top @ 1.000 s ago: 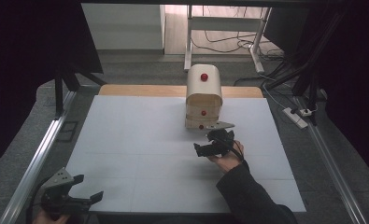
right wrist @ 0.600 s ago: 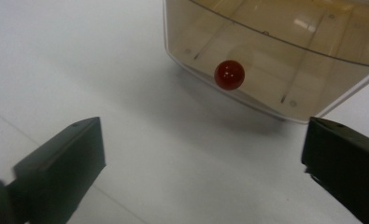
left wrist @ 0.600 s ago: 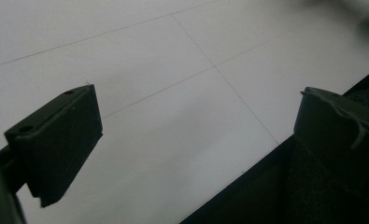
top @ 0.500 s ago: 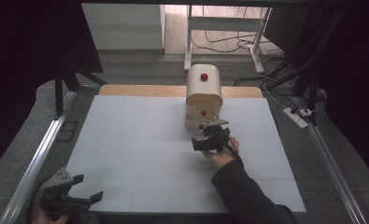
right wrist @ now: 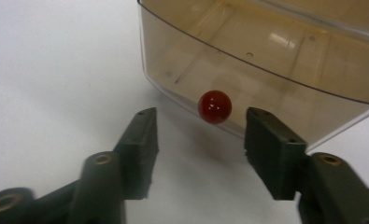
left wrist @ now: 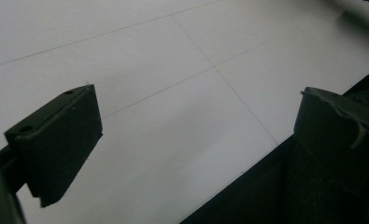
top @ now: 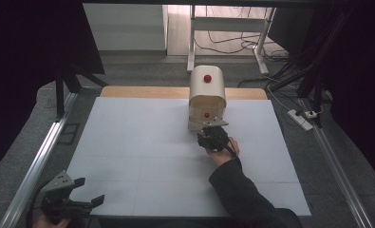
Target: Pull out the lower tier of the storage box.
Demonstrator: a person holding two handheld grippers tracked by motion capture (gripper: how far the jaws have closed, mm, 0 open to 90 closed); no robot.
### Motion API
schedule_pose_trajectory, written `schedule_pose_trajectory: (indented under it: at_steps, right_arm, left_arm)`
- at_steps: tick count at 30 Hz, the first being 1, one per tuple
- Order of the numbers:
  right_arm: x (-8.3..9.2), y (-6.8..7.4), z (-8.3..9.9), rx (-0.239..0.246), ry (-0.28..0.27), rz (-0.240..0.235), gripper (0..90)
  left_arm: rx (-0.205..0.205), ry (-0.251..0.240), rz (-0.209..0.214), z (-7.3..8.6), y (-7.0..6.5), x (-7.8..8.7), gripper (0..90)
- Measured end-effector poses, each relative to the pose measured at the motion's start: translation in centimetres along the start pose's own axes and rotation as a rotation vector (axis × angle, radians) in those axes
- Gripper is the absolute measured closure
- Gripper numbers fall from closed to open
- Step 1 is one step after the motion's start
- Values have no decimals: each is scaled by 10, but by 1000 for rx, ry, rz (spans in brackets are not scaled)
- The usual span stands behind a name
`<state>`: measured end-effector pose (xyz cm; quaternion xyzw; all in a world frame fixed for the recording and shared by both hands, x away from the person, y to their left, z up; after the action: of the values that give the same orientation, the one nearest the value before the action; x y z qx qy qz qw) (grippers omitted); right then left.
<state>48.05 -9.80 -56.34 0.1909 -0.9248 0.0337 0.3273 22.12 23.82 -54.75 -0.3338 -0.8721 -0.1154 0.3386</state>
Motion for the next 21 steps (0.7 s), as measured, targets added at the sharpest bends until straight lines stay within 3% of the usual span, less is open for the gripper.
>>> schedule_pose_trajectory:
  at_steps: [6,13,21]
  right_arm:
    - [-3,-1,0,-23,-7,27,636]
    - [-3,-2,-2,-59,-18,64,725]
    - [-3,-1,-2,-72,-11,80,738]
  left_arm:
    - [1,0,0,0,0,0,14]
    - [-1,0,0,0,0,0,14]
    - [-3,0,-1,0,0,0,14]
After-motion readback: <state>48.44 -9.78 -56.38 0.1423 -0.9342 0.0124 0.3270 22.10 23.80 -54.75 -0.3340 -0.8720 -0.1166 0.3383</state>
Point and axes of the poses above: each handheld gripper's, and its own axes: x roughly backward along the jaws, z roughly out of its underside, y roughly to its left, the point moved 10 cm from there along -x, roughly forward along the jaws, and after that the axes turned 14 degrees about -x, right-handed, at the moved point
